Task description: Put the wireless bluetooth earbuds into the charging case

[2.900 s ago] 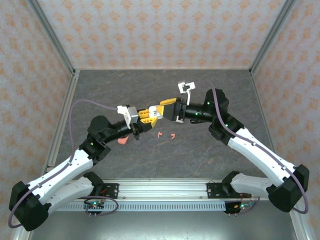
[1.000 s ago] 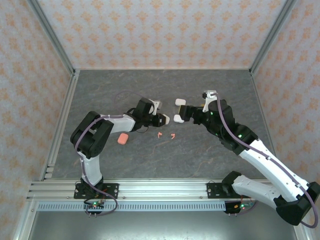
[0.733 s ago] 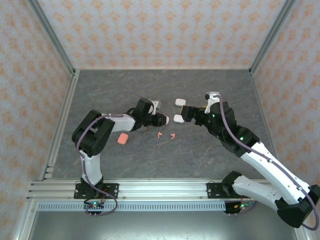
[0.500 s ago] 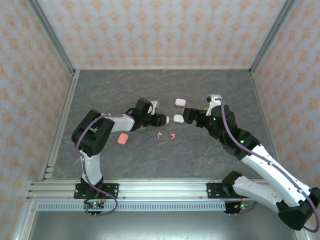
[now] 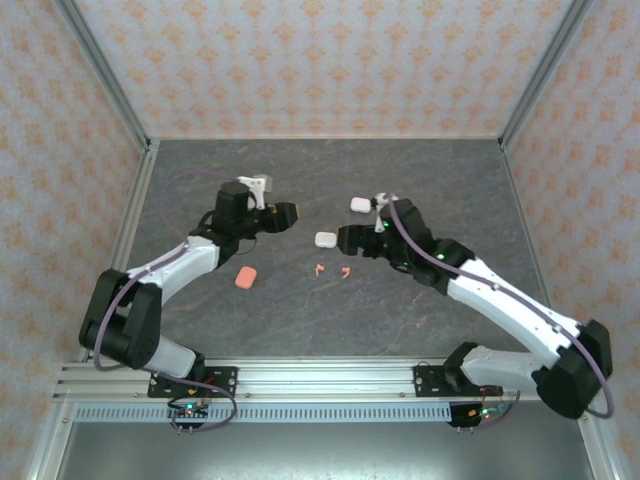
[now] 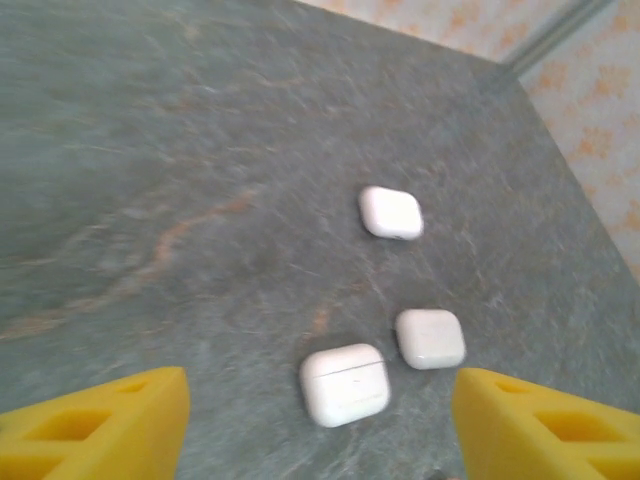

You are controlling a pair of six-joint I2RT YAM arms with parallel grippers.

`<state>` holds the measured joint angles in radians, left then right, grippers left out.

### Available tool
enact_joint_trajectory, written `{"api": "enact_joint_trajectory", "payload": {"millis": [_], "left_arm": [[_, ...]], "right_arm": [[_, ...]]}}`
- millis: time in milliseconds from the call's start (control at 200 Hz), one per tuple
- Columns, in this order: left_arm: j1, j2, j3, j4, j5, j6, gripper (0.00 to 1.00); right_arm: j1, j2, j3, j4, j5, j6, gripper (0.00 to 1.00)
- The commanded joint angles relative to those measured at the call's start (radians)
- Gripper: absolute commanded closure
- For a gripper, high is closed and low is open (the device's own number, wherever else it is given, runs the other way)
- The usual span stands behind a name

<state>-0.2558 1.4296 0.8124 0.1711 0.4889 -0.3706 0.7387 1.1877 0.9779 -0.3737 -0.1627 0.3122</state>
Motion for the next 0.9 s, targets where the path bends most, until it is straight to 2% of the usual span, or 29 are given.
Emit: {"api": "enact_joint_trajectory", "payload": {"millis": [0,160,275,375,480,606,891], "left_arm": [[0.09,-0.078,-0.065,-0.067,-0.017,-0.024,0.27],[0.278,-0.141,-0.12,-0.087,0.05,-0.097,0.22],[0.413,-0.141,-0.154,-0.059,0.12,-0.158,0.2],[0.489,-0.137,-0.161,-0.066,0.152,-0.193,0.2],[0.527,-0.151,-0.181,-0.058,0.139,-0.212,0.2],[0.545,-0.168,-0.194,-0.067,0.126,-0.213,0.2],[0.567,-0.205,-0.205,-0.117,0.089,-0.186,0.19]], "right_arm": [[0.074,0.122,0.093,-0.002,-0.02,-0.038,0.1],[0.179,0.379,0.241,0.028,-0.059,-0.099,0.11],[0.209,0.565,0.363,0.06,-0.221,-0.246,0.12],[0.209,0.705,0.476,0.076,-0.379,-0.356,0.13],[0.209,0.837,0.603,0.053,-0.506,-0.472,0.13],[0.209,0.971,0.762,-0.027,-0.563,-0.58,0.13],[0.221,1.224,1.038,-0.113,-0.63,-0.586,0.19]]}}
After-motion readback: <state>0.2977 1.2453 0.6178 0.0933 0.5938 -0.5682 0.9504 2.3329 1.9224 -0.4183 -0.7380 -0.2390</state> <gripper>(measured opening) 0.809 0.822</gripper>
